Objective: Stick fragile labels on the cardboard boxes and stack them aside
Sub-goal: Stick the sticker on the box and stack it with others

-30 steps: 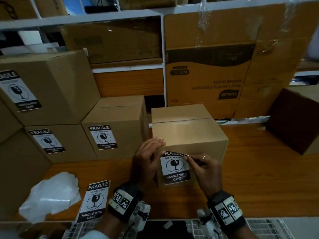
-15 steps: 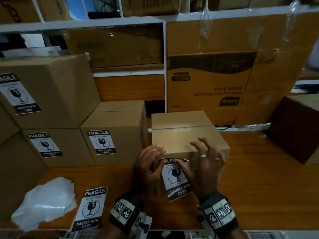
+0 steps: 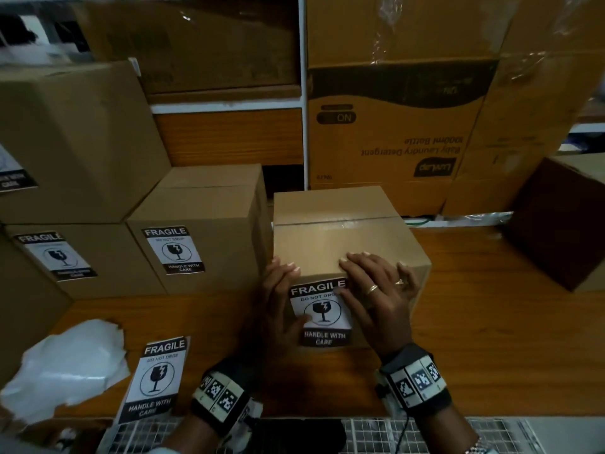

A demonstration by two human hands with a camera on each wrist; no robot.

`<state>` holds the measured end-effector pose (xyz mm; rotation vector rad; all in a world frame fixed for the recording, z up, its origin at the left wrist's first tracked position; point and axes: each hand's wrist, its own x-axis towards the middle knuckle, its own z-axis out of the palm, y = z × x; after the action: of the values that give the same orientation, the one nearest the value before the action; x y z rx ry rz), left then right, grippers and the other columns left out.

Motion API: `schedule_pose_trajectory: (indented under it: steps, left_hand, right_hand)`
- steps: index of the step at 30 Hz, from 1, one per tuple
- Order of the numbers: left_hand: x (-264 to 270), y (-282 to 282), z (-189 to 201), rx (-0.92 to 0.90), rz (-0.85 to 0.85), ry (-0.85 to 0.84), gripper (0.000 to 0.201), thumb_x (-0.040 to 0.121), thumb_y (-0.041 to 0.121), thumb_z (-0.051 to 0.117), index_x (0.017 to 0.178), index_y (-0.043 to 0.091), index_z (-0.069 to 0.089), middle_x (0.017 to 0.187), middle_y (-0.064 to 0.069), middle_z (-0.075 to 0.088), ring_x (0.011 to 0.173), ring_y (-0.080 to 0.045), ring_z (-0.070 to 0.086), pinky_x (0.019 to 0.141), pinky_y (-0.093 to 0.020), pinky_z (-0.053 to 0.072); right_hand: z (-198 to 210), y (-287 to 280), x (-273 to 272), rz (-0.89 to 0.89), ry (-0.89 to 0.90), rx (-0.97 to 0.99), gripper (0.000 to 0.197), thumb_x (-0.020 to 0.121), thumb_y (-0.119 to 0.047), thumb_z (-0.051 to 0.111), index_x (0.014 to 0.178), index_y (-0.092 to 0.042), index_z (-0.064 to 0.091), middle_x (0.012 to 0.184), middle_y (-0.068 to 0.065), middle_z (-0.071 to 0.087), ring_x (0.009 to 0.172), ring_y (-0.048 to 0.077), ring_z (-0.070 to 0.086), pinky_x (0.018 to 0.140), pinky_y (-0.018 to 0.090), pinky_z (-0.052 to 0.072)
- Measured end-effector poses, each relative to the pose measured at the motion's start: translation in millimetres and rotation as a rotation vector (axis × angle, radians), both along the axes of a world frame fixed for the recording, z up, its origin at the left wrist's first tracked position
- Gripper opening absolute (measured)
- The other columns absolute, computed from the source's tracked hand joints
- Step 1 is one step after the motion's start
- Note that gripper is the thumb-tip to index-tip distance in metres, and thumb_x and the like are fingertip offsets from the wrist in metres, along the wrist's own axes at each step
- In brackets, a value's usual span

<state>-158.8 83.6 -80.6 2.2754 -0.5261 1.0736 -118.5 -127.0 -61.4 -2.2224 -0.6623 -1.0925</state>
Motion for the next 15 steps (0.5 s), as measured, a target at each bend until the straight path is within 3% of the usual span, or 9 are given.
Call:
schedule_pose_trajectory:
  steps: [3,5,6,10,15]
  left_hand:
    - [2,7,-3,0.157,0.073,-0.002,0.108,0.062,0.030,0.097,0.147,0.006,0.035,0.154,-0.013,0.033,0.151,-0.031,0.024,0.127,-0.035,0.017]
    - [4,12,-7,0.252,0.107,-0.008,0.114,0.062,0.042,0.096,0.149,0.006,0.031,0.156,-0.015,0.029,0.151,-0.035,0.023,0.127,-0.040,0.016]
    - [4,13,-10,0.291,0.131,-0.009,0.116,0.063,0.046,0.095,0.151,0.005,0.029,0.157,-0.015,0.028,0.152,-0.036,0.021,0.127,-0.041,0.015]
    - [3,10,-15,0.366,0.203,-0.008,0.115,0.073,0.058,0.079,0.156,0.005,0.019,0.158,-0.017,0.024,0.152,-0.036,0.018,0.126,-0.046,0.018]
    - [3,7,-17,0.384,0.229,-0.033,0.108,0.080,0.066,0.070,0.154,0.003,0.023,0.157,-0.019,0.025,0.151,-0.040,0.023,0.124,-0.049,0.024]
  right_hand:
    - [-11,-13,0,-0.072,0.008,-0.292,0.093,0.082,-0.056,0.077,0.157,-0.022,0.034,0.156,0.003,0.041,0.148,0.024,0.031,0.123,0.050,0.004]
    - [-17,-18,-2,-0.162,0.039,-0.447,0.126,0.068,-0.060,0.085,0.163,-0.024,0.010,0.161,0.007,0.028,0.154,0.025,0.015,0.123,0.055,-0.004]
    - [-21,-18,-4,-0.200,0.032,-0.488,0.133,0.066,-0.061,0.085,0.164,-0.023,0.004,0.162,0.010,0.025,0.155,0.026,0.010,0.122,0.058,-0.005]
    - [-32,-16,-4,-0.274,-0.035,-0.545,0.132,0.071,-0.067,0.078,0.164,-0.018,-0.001,0.164,0.017,0.021,0.158,0.030,-0.002,0.120,0.062,-0.003]
    - [-34,-11,-3,-0.269,-0.059,-0.502,0.129,0.070,-0.072,0.069,0.164,-0.018,-0.001,0.162,0.019,0.022,0.154,0.031,0.009,0.120,0.060,0.000]
